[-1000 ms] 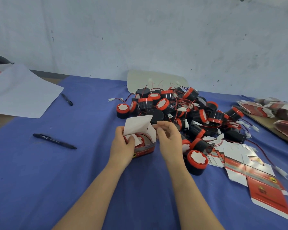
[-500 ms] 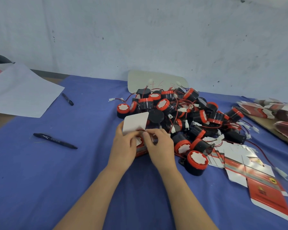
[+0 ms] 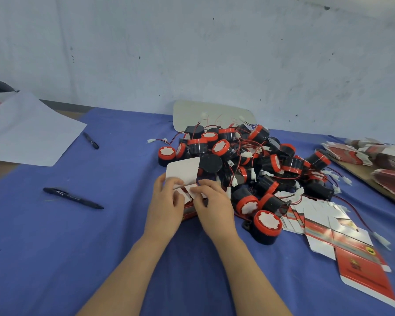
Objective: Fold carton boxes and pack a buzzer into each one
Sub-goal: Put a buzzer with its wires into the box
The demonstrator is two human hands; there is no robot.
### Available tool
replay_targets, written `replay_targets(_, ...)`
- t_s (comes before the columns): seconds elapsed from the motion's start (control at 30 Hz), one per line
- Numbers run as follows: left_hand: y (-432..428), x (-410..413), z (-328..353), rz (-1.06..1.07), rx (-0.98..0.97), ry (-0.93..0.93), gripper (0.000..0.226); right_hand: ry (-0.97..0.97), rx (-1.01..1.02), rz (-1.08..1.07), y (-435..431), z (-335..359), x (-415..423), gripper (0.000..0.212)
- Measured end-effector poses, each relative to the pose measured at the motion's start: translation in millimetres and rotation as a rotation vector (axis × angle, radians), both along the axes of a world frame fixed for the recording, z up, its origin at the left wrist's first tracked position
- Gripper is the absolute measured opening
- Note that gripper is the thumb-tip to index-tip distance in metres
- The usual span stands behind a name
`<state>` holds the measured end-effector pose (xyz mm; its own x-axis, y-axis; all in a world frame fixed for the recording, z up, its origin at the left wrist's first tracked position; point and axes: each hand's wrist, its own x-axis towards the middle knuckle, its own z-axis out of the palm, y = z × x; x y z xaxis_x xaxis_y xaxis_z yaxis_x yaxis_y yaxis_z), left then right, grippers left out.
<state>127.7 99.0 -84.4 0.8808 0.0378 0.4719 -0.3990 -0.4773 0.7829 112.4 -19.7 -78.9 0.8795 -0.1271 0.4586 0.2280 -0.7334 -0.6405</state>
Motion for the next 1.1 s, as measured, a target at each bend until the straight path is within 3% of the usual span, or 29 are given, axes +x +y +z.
replay_targets(0.17, -0.8, -2.8, 0.8, 0.06, -0.071, -0.017, 0.029, 0.017, -0.041, 0.07, 0.2, 0.9, -1.2, 0.025)
replay_targets(0.3, -0.4, 2.0, -1.1, 0.033, -0.013, 0.011, 0.019, 0.017, -0.007, 0.064, 3.0, -0.3, -2.8, 0.023)
replay_targets(0.77, 3.5, 3.6, -2.1, 0.007, 0.135, 0.009, 0.033, -0.002, 0.095, -0.01, 3.8, 4.4, -6.1, 0.021)
replay_targets(1.0, 4.7, 5.7, 0.8, -0.021, 0.201, 0.103, 0.025, 0.02, -0.001, -0.003, 5.3, 2.1, -5.2, 0.024)
replay_targets(1.1, 3.9, 1.4, 0.5, 0.001, 0.186, 0.087, 0.02, 0.04, 0.071, 0.002, 5.8, 2.9, -4.7, 0.021)
